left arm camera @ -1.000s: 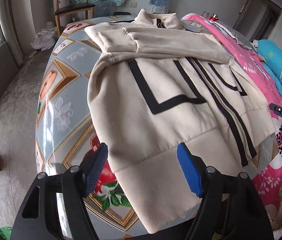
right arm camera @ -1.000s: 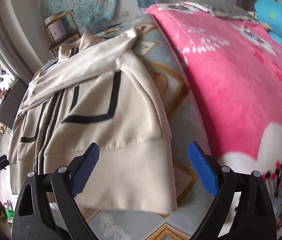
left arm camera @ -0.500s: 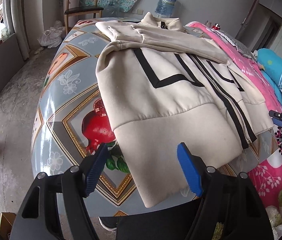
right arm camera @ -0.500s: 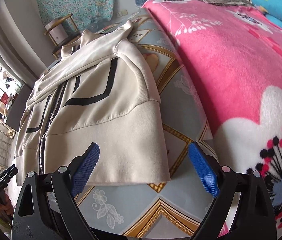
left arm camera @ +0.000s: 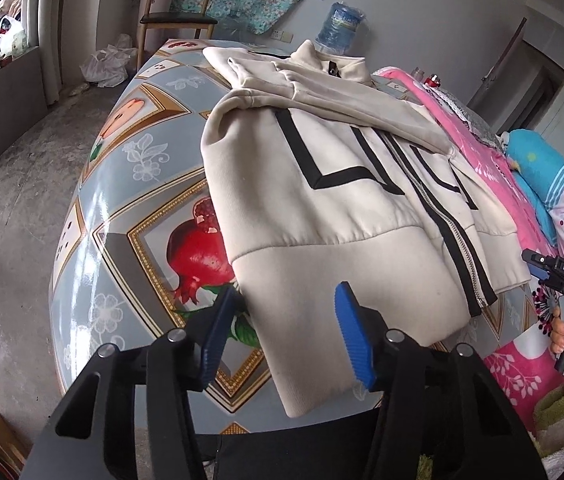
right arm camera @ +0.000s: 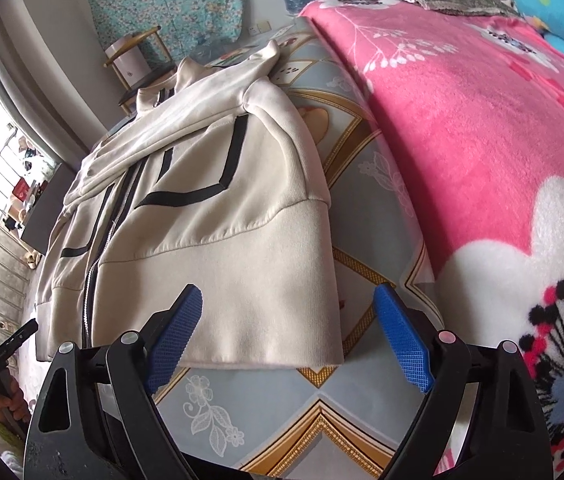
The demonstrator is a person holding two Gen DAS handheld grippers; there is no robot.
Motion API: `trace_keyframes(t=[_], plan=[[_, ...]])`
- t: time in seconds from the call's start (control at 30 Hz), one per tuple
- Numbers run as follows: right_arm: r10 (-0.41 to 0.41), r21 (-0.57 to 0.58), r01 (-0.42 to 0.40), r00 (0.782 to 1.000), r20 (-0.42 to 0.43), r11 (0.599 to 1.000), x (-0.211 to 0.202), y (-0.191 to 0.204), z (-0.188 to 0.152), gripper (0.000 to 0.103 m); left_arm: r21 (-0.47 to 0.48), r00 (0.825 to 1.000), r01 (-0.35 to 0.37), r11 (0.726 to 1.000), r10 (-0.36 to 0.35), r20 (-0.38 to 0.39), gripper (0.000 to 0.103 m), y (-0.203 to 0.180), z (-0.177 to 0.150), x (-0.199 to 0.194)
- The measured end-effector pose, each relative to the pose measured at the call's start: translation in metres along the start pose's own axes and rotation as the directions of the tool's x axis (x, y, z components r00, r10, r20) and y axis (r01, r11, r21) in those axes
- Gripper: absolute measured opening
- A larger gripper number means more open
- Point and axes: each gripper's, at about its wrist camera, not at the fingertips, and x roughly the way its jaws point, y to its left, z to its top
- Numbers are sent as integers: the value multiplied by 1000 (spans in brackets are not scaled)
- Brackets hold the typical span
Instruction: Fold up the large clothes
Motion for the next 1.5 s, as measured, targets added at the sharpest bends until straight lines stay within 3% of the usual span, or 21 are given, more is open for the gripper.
trace_keyframes(t=[0.1, 0.23, 0.3, 0.37, 0.4, 0.47, 0.5, 0.57, 0.7, 0.8, 0.9, 1.03, 1.2, 1.27, 1.3, 1.37, 1.5], plan=[[1, 3, -1, 1000, 2, 1000, 3, 0, 4, 74, -33, 1000, 14, 999, -14, 0, 45, 5, 6, 4], [-22, 10, 22, 1000, -4, 1000, 1, -1, 0, 59, -70, 1000, 17, 997, -18, -17, 29, 13, 5, 2], [-22, 21, 22, 1000, -9, 1000, 2, -3, -3, 52, -92, 999, 45, 995, -47, -24, 29, 16, 1, -1], [-24, 26, 25, 1000, -20, 999, 6, -3, -4, 39, -84, 999, 43, 996, -44, -19, 29, 15, 0, -1], [-26, 22, 27, 999, -24, 999, 8, -1, -4, 36, -70, 999, 33, 997, -34, -17, 29, 12, 0, -1], [-33, 4, 33, 999, -30, 999, 11, 6, -4, 16, -46, 1000, 1, 999, -2, -17, 29, 7, 1, 1], [-37, -7, 37, 999, -34, 999, 13, 8, -4, 12, -31, 1000, -21, 999, 21, -17, 28, 3, 2, 2], [-56, -35, 55, 998, -29, 998, 10, 15, -4, 8, 14, 996, -91, 996, 91, -17, 10, -3, 1, 4], [-38, -34, 40, 998, 56, 999, -30, 24, 2, 8, 94, 988, -145, 985, 140, 66, 4, -12, 5, -25], [8, -39, -4, 995, 101, 999, -63, 30, 3, 7, 111, 986, -125, 986, 111, 123, 4, -11, 12, -60], [29, -54, -24, 994, 105, 998, -89, 37, -8, 7, 141, 984, -145, 979, 127, 128, 4, -10, 10, -85], [64, -32, -63, 997, 37, 998, -107, 34, -39, 8, 191, 981, -192, 963, 181, 72, 4, -4, -11, -100], [0, 26, 4, 990, -144, 1000, -48, 14, -74, 10, 155, 973, -185, 970, 203, -112, 6, 24, -39, -54], [-60, 22, 64, 983, -172, 998, -42, 10, -76, 23, 167, 961, -207, 964, 232, -150, 8, 28, -43, -48], [-66, 21, 71, 984, -163, 997, -47, 9, -74, 25, 170, 964, -193, 966, 219, -150, 8, 29, -42, -52], [-91, -2, 91, 986, -139, 996, -60, 9, -62, 43, 166, 972, -175, 970, 198, -128, 16, 33, -37, -64], [-98, -63, 93, 992, -78, 994, -75, 21, -17, 55, 149, 978, -187, 971, 198, -67, 29, 39, 0, -78]])
